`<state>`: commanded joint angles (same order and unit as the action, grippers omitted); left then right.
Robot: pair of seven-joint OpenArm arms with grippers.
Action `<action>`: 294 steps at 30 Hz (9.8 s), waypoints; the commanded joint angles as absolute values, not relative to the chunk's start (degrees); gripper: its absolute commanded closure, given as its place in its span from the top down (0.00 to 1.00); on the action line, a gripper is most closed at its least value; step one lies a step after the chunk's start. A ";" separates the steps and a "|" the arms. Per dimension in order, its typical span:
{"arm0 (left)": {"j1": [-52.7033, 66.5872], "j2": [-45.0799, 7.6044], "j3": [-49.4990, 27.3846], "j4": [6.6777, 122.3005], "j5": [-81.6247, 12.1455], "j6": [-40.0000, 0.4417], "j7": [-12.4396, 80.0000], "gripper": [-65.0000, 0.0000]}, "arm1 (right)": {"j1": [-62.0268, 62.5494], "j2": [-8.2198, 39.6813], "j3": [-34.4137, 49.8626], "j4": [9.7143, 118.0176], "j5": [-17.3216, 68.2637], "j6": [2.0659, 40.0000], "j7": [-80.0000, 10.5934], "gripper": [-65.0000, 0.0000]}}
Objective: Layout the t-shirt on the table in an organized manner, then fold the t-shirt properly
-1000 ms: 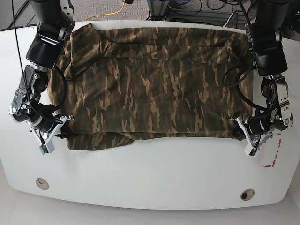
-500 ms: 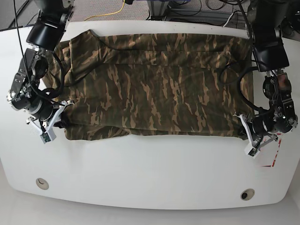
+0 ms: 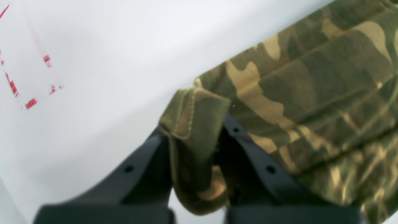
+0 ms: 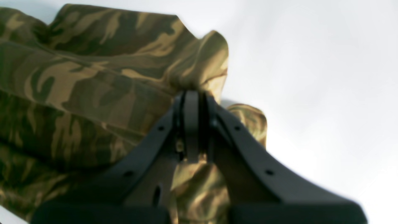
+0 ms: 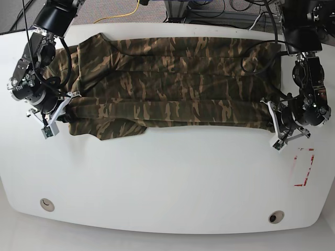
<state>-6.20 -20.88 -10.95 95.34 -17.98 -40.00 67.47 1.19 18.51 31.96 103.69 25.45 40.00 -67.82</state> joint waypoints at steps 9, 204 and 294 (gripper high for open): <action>0.48 -20.88 -10.95 97.10 -17.98 -40.00 67.47 0.00 | -3.74 15.87 33.98 108.44 25.45 40.00 -68.62 0.00; -1.98 -21.41 -5.23 106.59 -17.98 -40.00 75.65 0.62 | -24.13 23.25 7.25 113.19 50.51 40.00 -75.65 0.56; -6.02 -21.23 7.08 94.29 -7.08 -40.00 67.91 0.19 | -0.22 8.13 24.48 107.12 32.04 40.00 -75.65 0.34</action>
